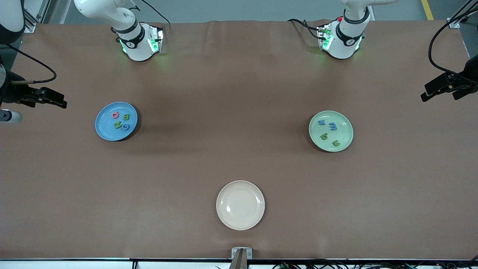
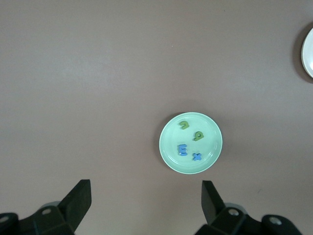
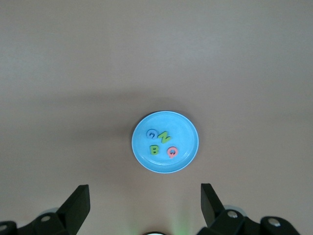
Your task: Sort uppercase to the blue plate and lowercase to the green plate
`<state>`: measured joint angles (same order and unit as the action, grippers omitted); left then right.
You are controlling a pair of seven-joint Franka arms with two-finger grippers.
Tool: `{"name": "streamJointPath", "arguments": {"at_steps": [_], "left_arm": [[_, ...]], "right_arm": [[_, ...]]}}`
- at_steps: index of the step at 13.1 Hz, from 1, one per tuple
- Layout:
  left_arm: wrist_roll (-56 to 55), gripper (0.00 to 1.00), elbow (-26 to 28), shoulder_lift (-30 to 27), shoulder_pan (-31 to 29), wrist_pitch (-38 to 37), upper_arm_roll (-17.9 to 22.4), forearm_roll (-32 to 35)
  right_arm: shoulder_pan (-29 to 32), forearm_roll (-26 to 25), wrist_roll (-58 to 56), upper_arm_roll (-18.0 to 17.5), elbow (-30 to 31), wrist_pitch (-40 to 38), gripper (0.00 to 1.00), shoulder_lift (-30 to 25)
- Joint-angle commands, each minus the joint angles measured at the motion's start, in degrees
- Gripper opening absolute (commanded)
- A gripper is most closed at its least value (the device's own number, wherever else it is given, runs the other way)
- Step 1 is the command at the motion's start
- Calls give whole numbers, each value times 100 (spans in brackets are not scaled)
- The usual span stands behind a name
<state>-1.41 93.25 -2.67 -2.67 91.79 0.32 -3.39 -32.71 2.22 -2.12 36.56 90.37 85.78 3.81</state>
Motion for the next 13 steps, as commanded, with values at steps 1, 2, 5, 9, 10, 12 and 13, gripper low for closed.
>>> {"name": "streamJointPath", "arguments": {"at_steps": [1, 2, 5, 9, 10, 12, 13], "left_arm": [[79, 99, 26, -84, 91, -56, 91, -30], [70, 99, 26, -93, 91, -56, 91, -30], [53, 99, 26, -102, 108, -64, 100, -30], [26, 100, 17, -111, 311, -73, 302, -21], [26, 100, 17, -111, 293, -73, 293, -21], [26, 100, 17, -111, 284, -73, 285, -21], [26, 100, 17, -111, 276, -73, 267, -21]], "right_arm": [[1508, 50, -8, -1602, -20, -35, 100, -161], [1836, 33, -8, -1956, -2, -26, 100, -196], [2637, 6, -8, -2793, 50, -17, 100, -266], [3078, -46, -8, -3243, 243, 70, 100, -433], [3165, -47, -8, -3330, 261, 71, 100, -460], [3306, -64, -8, -3524, 261, 62, 100, -495], [3315, -64, -8, -3524, 261, 62, 100, -504]]}}
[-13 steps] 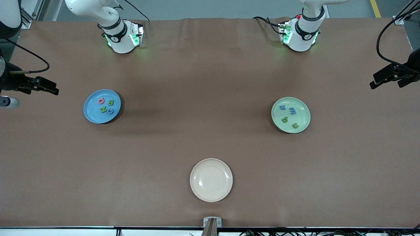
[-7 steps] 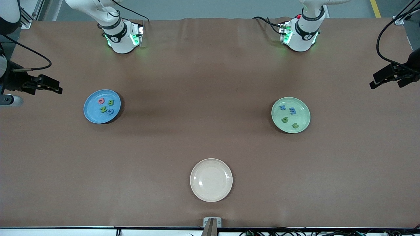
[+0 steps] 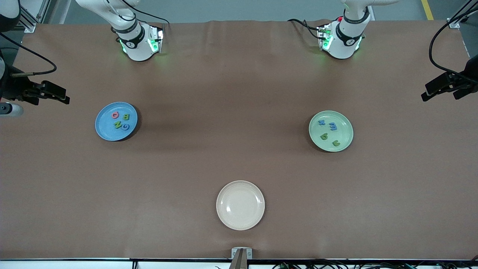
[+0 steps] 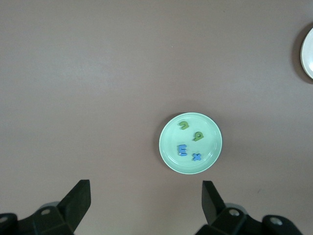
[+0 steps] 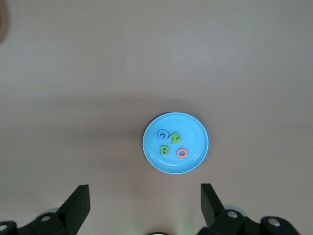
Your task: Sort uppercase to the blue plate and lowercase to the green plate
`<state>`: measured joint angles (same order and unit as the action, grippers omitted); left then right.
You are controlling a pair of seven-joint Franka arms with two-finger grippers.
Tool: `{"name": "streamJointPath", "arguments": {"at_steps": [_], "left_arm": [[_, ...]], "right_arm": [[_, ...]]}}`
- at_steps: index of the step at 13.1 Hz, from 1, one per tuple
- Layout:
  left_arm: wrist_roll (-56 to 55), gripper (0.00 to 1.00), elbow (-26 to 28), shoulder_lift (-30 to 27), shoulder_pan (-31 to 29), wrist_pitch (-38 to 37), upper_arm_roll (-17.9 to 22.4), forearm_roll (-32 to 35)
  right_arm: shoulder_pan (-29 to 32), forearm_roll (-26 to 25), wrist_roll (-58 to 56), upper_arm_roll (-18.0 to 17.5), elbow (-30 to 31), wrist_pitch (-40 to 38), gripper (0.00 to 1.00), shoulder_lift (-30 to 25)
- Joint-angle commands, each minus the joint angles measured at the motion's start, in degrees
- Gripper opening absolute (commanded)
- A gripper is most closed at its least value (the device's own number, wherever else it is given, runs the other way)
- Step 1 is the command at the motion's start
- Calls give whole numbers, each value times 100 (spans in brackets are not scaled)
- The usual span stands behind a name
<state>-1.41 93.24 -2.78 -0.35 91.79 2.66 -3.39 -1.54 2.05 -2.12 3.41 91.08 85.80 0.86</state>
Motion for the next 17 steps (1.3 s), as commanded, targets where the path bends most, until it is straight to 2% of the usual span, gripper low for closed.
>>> {"name": "streamJointPath", "arguments": {"at_steps": [1, 12, 17], "left_arm": [[26, 100, 10, -83, 27, -73, 33, -21], [26, 100, -104, -57, 53, -38, -3, 5], [9, 100, -166, -4, 53, -38, -283, 260]], "right_arm": [[198, -46, -8, -210, 217, 68, 100, -218], [409, -46, -8, -394, 235, 68, 100, -262], [400, -46, 1, -394, 375, 77, 100, -394]]}}
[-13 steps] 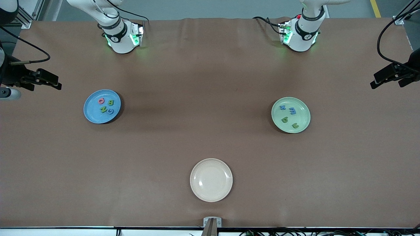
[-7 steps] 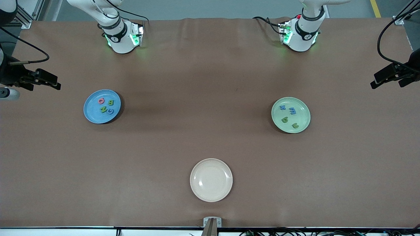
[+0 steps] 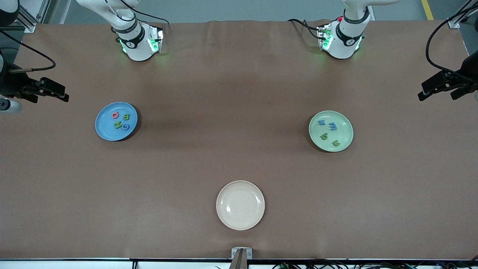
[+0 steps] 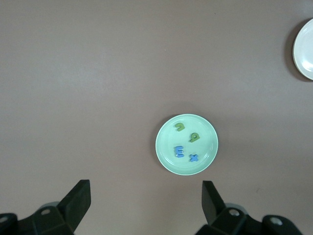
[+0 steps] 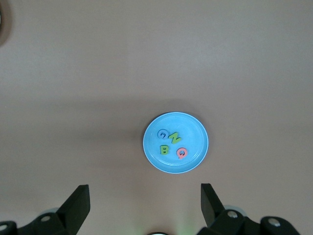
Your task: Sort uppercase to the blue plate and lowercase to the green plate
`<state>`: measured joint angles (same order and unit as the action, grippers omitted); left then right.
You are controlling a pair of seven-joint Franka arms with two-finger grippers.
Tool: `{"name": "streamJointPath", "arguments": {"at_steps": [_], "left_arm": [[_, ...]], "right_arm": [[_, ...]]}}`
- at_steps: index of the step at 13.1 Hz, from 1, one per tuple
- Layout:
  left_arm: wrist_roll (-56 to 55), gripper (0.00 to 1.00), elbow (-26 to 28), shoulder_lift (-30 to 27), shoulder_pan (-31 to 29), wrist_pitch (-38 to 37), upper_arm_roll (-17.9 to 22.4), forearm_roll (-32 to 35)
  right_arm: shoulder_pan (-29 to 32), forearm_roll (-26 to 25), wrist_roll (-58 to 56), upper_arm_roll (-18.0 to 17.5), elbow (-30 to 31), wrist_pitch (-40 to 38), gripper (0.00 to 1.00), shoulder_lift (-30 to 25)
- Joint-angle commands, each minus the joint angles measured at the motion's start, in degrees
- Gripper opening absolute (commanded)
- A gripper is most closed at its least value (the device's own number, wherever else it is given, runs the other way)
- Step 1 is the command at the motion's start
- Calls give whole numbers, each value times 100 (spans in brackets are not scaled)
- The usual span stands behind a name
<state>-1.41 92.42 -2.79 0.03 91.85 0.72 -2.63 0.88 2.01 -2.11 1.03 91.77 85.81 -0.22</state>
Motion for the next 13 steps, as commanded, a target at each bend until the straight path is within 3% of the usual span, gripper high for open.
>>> {"name": "streamJointPath", "arguments": {"at_steps": [1, 13], "left_arm": [[9, 100, -83, -2, 6, -44, -90, 184], [18, 100, -92, 33, -29, 9, -142, 246]], "right_arm": [[158, -43, 1, -147, 315, 76, 100, -312], [149, -25, 1, -138, 526, 234, 100, -549]]}}
